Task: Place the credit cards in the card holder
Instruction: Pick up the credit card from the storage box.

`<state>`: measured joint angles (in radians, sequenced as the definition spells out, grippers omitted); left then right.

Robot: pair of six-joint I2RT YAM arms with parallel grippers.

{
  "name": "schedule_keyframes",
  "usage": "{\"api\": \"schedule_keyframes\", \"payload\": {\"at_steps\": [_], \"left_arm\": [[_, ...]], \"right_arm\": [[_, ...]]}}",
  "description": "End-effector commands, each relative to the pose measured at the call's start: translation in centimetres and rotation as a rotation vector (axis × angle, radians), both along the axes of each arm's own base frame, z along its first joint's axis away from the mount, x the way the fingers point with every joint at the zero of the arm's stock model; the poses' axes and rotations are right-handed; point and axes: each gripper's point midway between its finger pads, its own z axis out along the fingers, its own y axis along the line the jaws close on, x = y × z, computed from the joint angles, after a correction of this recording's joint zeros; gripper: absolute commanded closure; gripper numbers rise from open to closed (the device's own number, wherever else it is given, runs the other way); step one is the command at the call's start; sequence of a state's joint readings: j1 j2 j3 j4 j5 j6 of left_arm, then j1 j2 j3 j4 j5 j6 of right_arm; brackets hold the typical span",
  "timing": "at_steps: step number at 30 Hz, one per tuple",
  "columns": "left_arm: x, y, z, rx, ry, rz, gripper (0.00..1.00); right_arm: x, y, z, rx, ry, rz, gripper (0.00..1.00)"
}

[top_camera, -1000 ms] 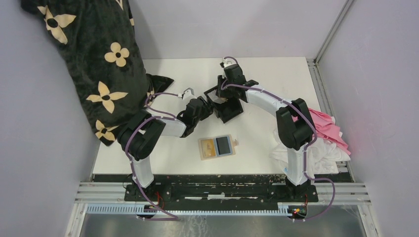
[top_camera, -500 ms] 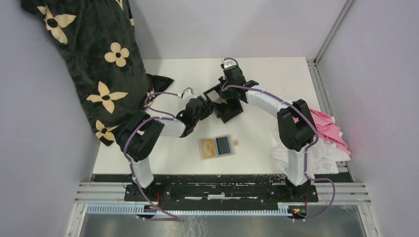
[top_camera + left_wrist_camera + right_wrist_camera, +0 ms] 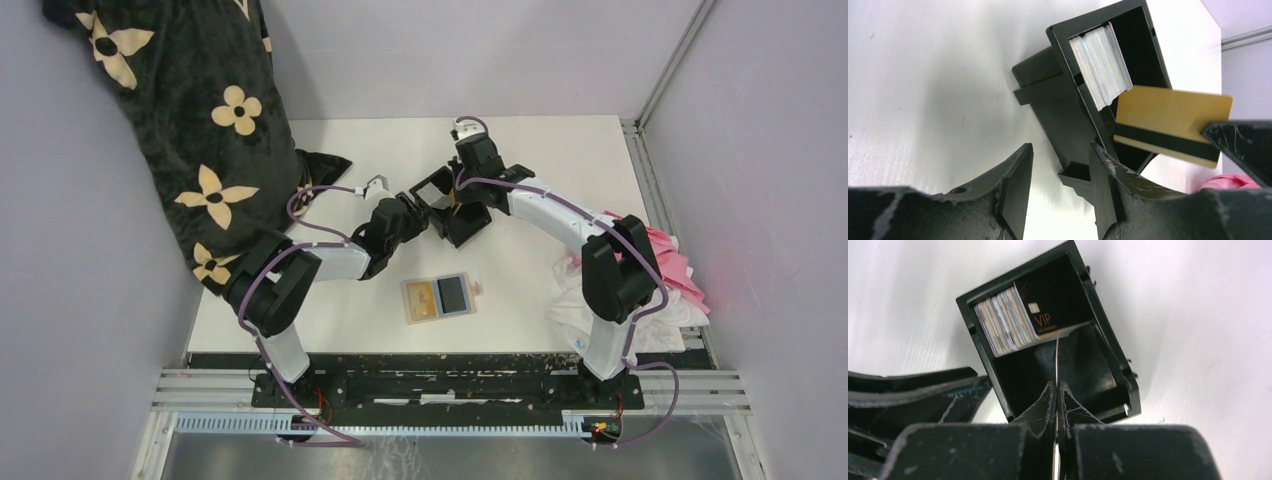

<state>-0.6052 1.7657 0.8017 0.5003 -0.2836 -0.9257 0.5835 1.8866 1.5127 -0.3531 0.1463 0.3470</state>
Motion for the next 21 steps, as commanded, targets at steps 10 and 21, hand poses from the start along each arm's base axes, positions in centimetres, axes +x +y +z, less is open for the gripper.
{"api": "schedule_keyframes", "payload": {"at_steps": [10,21], "left_arm": [[-1.1,0.9,5.0,0.014,-0.079,-0.015,0.47],[-3.9,0.5,8.3,-0.026,-0.101,-0.12,0.44]], "right_arm": [[-4.7,-3.5,4.7,-0.02,-0.134,-0.047,0.99],[-8.6,-3.6,6.4,-0.001,-0.187,0.001,0.99]]}}
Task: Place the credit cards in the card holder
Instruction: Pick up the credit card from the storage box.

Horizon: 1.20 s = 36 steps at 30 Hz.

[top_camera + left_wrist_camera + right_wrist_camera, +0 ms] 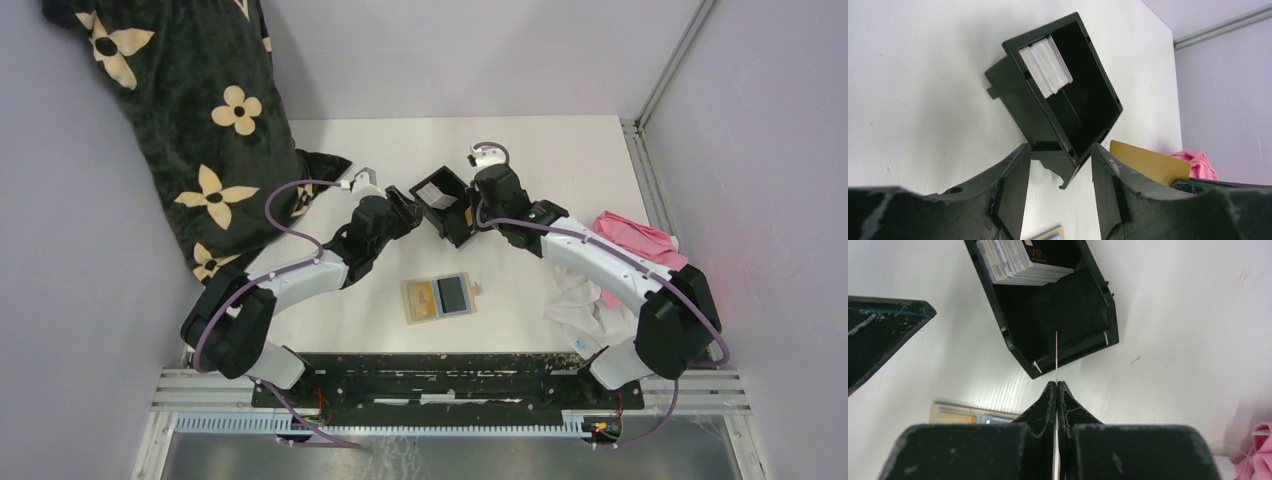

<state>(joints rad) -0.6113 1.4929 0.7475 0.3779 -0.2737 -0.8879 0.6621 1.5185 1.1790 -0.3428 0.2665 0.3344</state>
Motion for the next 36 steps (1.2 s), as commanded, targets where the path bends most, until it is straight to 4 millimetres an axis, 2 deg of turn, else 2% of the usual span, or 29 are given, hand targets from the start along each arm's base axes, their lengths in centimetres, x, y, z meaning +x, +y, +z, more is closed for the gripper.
{"api": "schedule_keyframes", "payload": {"at_steps": [1,5,10,15,22,36], "left_arm": [[-1.7,-1.1,1.8,-0.009,-0.009,-0.114,0.44],[-3.7,-3.0,2.9,-0.076,0.033,-0.233,0.44],[-7.1,-5.0,3.8,-0.182,0.166,-0.365,0.44],[-9.4,-5.2,5.9,-0.28,0.233,-0.4,0.43],[-10.7,-5.0,9.2,-0.367,0.276,-0.391,0.42],[-12.9,-7.3,8.6,-0.534,0.448,-0.502,0.38]], "right_arm": [[-1.1,0.2,3.4,0.043,-0.11,0.018,0.99],[-3.4,0.4,3.9,0.015,-0.159,0.064,0.99],[-6.4,0.8,4.5,-0.02,-0.238,0.118,0.99],[-8.6,0.8,4.4,-0.057,-0.309,0.141,0.99],[-11.2,1.4,5.1,-0.139,-0.409,0.193,0.99],[-15.4,5.3,7.7,-0.285,-0.595,0.312,0.99]]}}
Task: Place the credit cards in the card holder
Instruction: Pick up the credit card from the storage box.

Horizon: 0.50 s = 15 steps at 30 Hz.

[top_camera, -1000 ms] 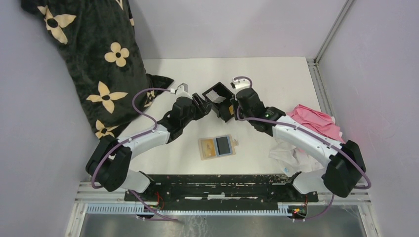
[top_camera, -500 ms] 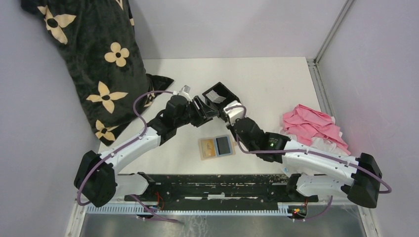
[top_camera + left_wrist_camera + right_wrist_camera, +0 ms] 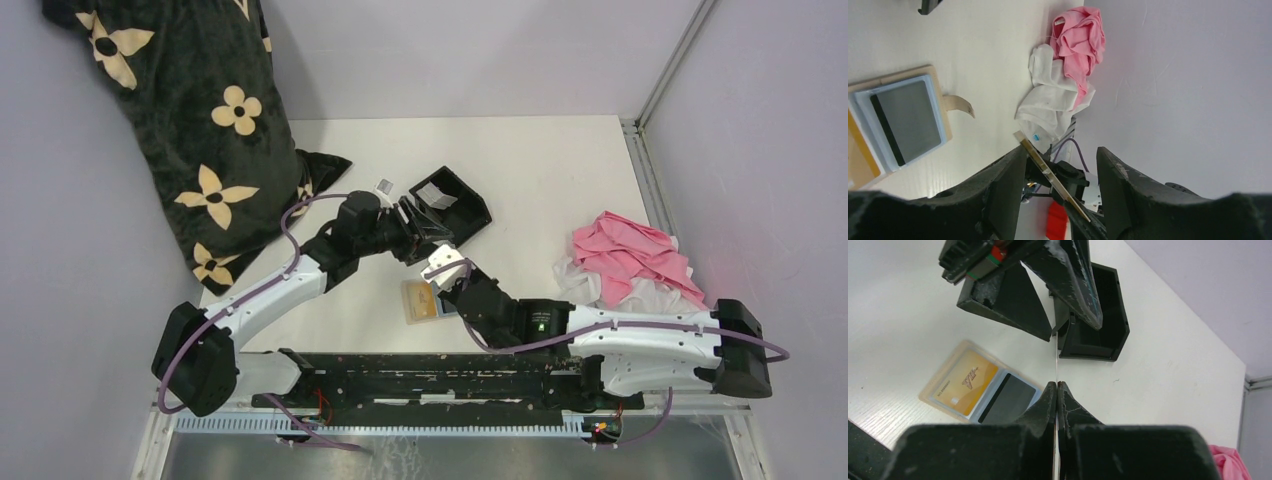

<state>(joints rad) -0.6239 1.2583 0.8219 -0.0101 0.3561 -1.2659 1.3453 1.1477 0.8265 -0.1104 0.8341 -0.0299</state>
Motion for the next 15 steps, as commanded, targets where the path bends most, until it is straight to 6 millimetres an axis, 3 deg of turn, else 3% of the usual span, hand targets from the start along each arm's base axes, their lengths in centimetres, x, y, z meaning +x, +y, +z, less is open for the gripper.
{"api": "schedule_keyframes", "payload": {"at_steps": [1,11,15], "left_arm": [[-0.9,-1.3,1.7,-0.105,0.04,-0.063,0.38],[-2.7,-1.1,1.2,-0.137,0.058,-0.13,0.4],[-3.1,-1.1,0.9,-0.16,0.064,-0.137,0.47]], "right_arm": [[0.0,0.8,2.8,-0.003,-0.11,-0.028,0.99],[-0.5,2.1,2.4,-0.068,-0.168,-0.025,0.99],[-0.7,2.4,2.4,-0.082,-0.184,-0.022,0.99]]}}
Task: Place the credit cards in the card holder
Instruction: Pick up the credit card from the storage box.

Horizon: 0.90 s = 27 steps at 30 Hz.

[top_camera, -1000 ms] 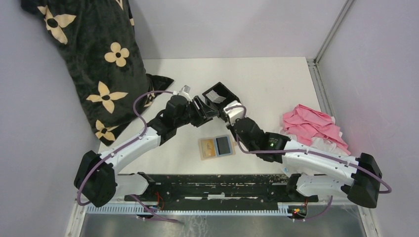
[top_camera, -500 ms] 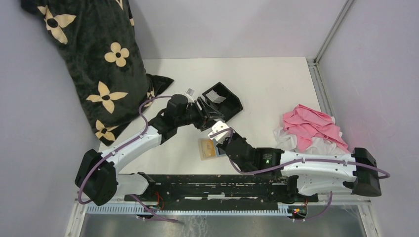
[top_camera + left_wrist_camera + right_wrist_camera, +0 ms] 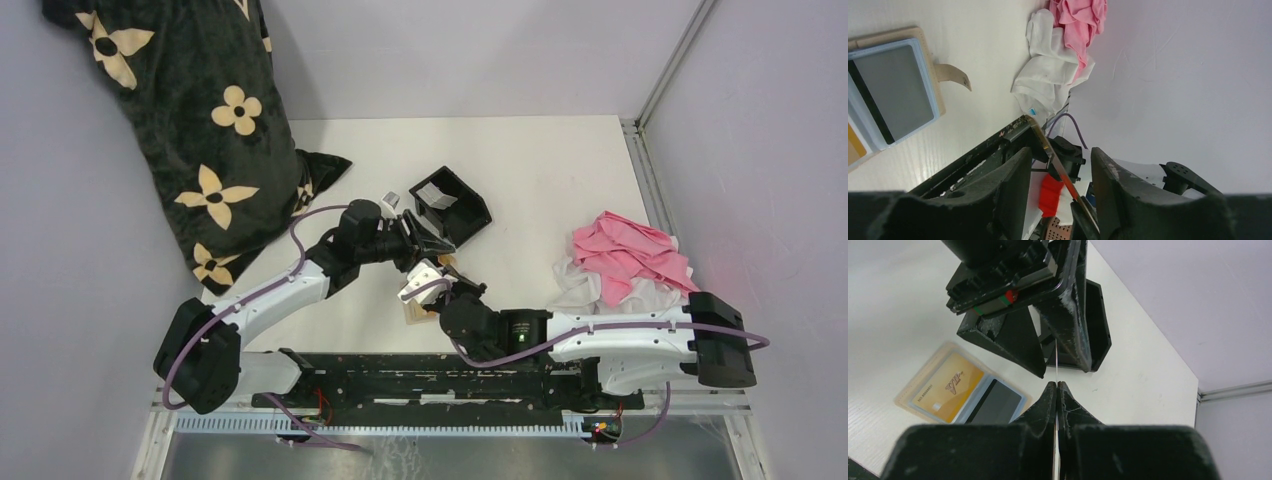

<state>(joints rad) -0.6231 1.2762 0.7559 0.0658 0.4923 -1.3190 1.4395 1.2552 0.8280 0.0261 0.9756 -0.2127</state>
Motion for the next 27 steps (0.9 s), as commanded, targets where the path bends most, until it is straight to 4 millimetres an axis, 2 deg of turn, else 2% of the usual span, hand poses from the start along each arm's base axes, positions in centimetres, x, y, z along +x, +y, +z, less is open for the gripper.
{"api": "schedule_keyframes", "payload": {"at_steps": [1,5,12,18,23,27], "left_arm": [[-0.8,-0.3,2.1,-0.106,-0.015,-0.034,0.49],[-1.0,-0.4,2.1,-0.135,-0.015,-0.04,0.67],[-1.0,-0.4,2.1,-0.149,-0.017,-0.04,0.76],[-1.0,-0.3,2.2,-0.177,-0.03,-0.028,0.97],[-0.3,0.1,2.2,-0.194,-0.081,0.027,0.97],[0.7,0.9,2.1,-0.183,-0.158,0.094,0.97]], "right_arm": [[0.1,0.6,2.3,0.055,-0.05,-0.027,0.99],[0.0,0.5,2.1,0.047,-0.052,-0.028,0.99],[0.0,0.2,1.6,0.038,-0.049,-0.033,0.99],[-0.1,-0.2,1.0,0.047,-0.034,-0.055,0.98],[-0.2,-0.9,0.4,0.1,0.011,-0.106,0.69],[-0.5,-1.2,0.2,0.18,0.058,-0.127,0.58]]}}
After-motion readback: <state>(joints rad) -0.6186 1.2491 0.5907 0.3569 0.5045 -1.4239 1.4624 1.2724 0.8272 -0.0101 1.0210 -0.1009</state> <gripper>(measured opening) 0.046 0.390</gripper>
